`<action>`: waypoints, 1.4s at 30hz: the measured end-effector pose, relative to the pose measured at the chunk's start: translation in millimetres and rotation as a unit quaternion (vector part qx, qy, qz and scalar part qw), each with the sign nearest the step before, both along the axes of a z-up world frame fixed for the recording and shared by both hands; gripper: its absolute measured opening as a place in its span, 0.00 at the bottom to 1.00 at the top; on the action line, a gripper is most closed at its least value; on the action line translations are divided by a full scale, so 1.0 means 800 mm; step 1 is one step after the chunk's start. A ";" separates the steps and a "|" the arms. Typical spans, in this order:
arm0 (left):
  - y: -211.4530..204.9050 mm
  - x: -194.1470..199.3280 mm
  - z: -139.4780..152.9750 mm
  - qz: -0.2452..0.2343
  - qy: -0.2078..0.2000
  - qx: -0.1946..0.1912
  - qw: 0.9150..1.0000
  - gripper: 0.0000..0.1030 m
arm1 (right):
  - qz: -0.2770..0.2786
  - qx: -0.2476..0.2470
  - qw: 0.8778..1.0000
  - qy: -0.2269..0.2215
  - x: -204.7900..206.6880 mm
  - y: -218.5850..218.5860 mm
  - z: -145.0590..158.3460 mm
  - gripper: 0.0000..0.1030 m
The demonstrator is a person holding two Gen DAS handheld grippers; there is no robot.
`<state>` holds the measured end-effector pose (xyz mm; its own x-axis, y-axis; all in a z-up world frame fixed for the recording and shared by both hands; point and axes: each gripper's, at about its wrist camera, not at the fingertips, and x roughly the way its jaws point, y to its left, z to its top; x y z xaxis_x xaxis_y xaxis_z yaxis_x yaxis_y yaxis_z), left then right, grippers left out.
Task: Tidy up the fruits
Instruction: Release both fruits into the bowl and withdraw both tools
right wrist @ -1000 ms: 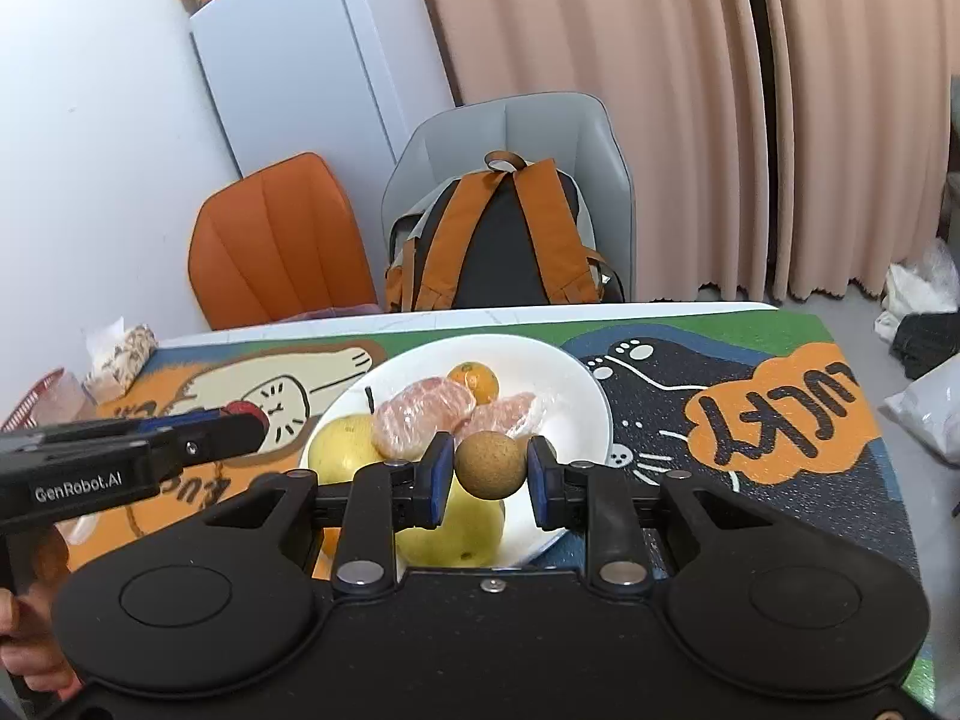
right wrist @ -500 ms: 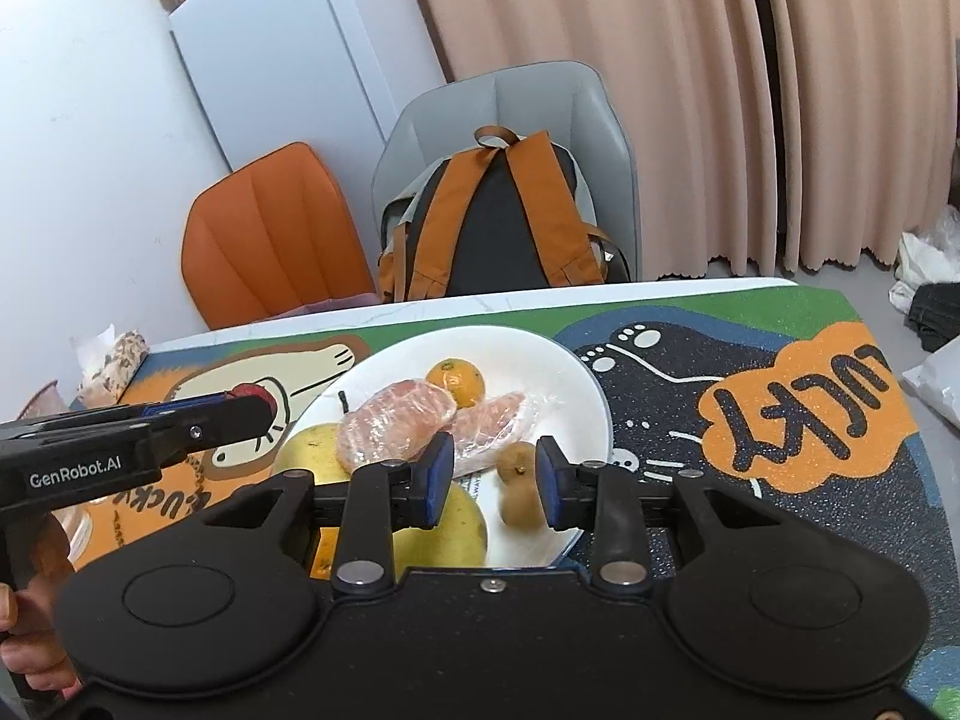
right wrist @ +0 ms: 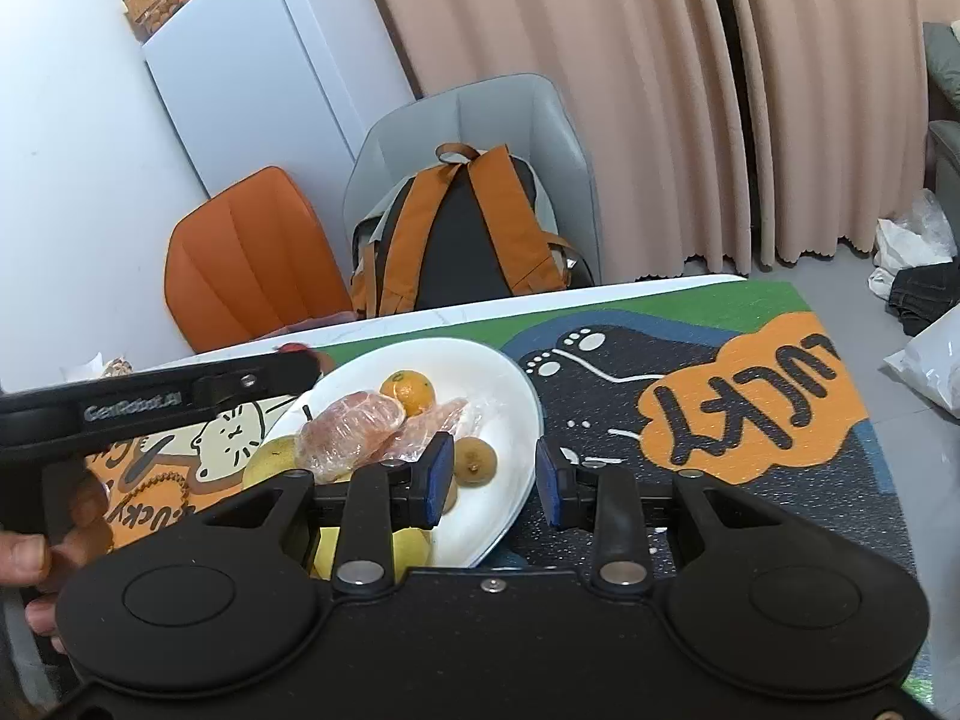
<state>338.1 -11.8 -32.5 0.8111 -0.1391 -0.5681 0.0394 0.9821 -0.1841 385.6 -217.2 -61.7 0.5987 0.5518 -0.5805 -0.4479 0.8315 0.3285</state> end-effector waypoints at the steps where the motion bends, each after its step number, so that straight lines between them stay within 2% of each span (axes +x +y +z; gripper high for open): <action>1: -0.004 0.004 0.000 -0.003 0.000 -0.001 1.000 0.22 | -0.001 0.000 1.000 0.001 0.000 -0.001 0.000 0.30; 7: -0.015 0.008 0.004 0.010 0.005 0.012 1.000 0.33 | -0.003 -0.001 1.000 0.002 -0.005 -0.007 -0.001 0.30; 14: 0.003 -0.014 0.004 0.028 0.016 0.006 0.999 0.37 | 0.005 0.004 1.000 0.010 -0.014 0.001 -0.008 0.31; 22: 0.024 -0.050 0.002 0.051 0.025 0.001 0.998 0.54 | 0.009 0.009 1.000 0.009 -0.032 0.007 -0.003 0.32; 25: 0.031 -0.062 0.001 0.056 0.031 -0.004 0.998 0.60 | 0.011 0.009 1.000 0.006 -0.040 0.008 0.002 0.35; 27: 0.036 -0.072 0.001 0.059 0.030 -0.008 0.998 0.69 | 0.012 0.010 1.000 0.004 -0.046 0.008 0.005 0.38; 30: 0.038 -0.088 0.002 0.064 0.028 -0.012 0.998 0.74 | 0.019 0.015 1.000 0.002 -0.057 0.007 0.011 0.42; 36: 0.040 -0.116 0.007 0.064 0.028 -0.028 0.997 0.80 | 0.024 0.015 1.000 -0.009 -0.077 0.007 0.022 0.48; 42: 0.035 -0.141 0.010 0.063 0.030 -0.022 0.997 0.82 | 0.024 0.018 0.999 -0.014 -0.098 0.003 0.028 0.56</action>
